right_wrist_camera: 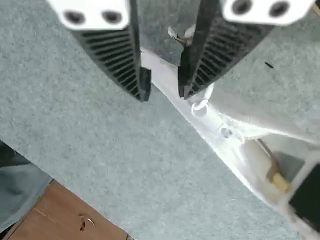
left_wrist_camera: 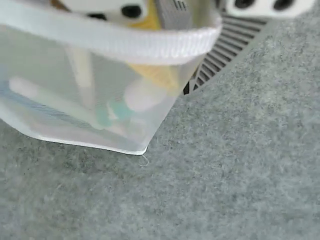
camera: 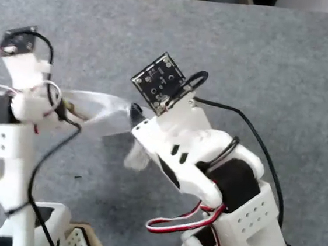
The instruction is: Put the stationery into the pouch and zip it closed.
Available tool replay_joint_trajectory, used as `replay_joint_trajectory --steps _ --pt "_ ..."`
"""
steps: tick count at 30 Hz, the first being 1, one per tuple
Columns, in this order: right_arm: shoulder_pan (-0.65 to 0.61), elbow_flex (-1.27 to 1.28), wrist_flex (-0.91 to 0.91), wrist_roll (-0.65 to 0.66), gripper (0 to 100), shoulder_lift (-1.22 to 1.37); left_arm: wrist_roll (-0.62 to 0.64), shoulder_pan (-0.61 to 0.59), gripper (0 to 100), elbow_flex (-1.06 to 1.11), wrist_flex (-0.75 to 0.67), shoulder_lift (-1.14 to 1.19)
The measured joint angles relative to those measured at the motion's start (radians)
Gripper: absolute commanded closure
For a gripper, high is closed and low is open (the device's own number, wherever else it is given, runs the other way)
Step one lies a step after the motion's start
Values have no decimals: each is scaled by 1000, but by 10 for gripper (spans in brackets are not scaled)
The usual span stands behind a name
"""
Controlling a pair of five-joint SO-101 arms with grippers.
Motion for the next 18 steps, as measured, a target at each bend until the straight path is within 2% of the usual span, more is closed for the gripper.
replay_joint_trajectory --steps 6,13,18 --pt "32 0 26 0 826 -14 -2 8 972 -89 48 26" --pt "49 0 95 2 825 -175 -94 163 972 -66 61 -183" --pt "-6 0 186 3 825 -190 -104 176 972 -66 63 -226"
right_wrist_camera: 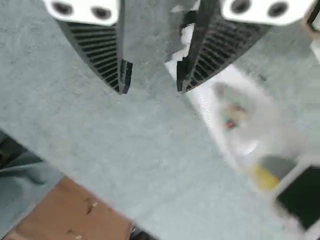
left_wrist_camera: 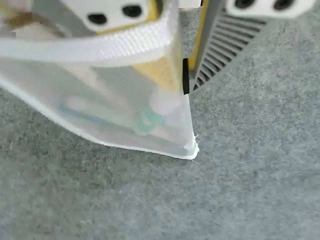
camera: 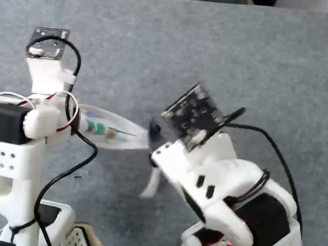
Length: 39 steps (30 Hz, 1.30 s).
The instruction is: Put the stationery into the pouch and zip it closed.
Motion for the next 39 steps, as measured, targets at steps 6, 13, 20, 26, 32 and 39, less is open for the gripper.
replay_joint_trajectory --steps 6,13,20,26,32,39 --pt "-94 5 55 6 825 -2 -41 6 971 0 0 14" --pt "-124 5 83 51 825 -2 -32 5 971 -2 0 48" --pt "-167 6 157 60 825 -2 -28 5 971 -3 0 60" --pt "-163 61 55 58 825 49 -20 3 971 -3 0 63" --pt "-160 94 -104 60 828 141 -17 2 971 -3 0 64" --pt "-160 92 -124 132 829 158 -17 2 971 -3 0 64"
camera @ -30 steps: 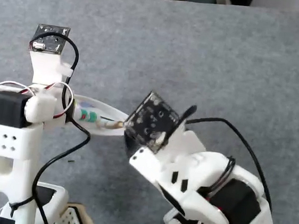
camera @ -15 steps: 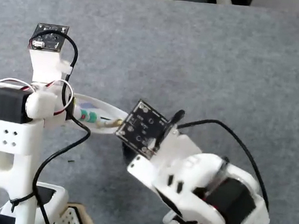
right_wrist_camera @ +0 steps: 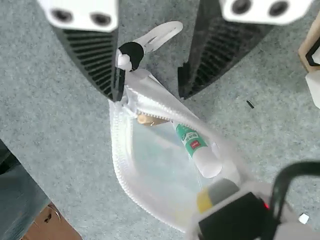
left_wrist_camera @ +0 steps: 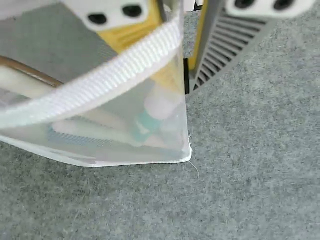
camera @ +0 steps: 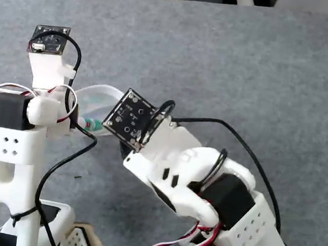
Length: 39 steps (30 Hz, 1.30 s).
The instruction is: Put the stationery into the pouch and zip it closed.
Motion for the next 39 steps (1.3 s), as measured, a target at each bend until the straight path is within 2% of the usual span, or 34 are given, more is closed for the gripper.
replay_joint_trajectory --steps 9,15,22,33,39 --pt "109 -3 -11 28 824 2 -20 0 971 0 0 0" --pt "118 -28 15 92 726 5 -29 0 971 0 0 0" --pt "110 -49 23 157 723 48 -31 2 971 0 0 0" --pt "115 -265 232 172 723 68 -40 2 971 21 -28 -2" --pt "115 -259 273 172 721 68 -40 2 971 60 -48 -8"
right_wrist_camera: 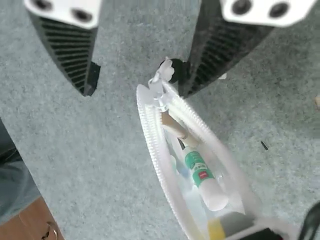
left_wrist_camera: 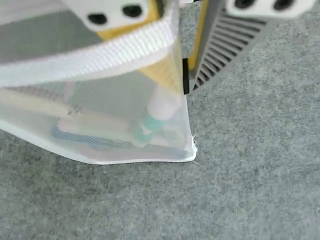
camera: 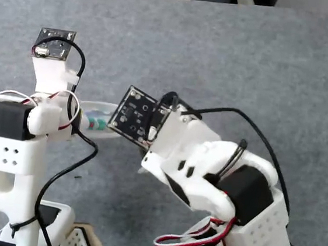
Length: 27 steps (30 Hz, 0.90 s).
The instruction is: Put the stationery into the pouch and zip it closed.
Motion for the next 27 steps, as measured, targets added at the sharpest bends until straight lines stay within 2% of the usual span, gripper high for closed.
replay_joint_trajectory --steps 3,11,20,27 --pt "-9 12 6 0 720 0 0 0 971 0 0 0" --pt "-127 32 52 0 722 -25 0 0 971 0 0 0" --pt "-61 207 -238 35 723 -8 0 0 971 -2 0 3" --pt "-35 210 -287 129 723 57 2 0 971 -2 0 5"
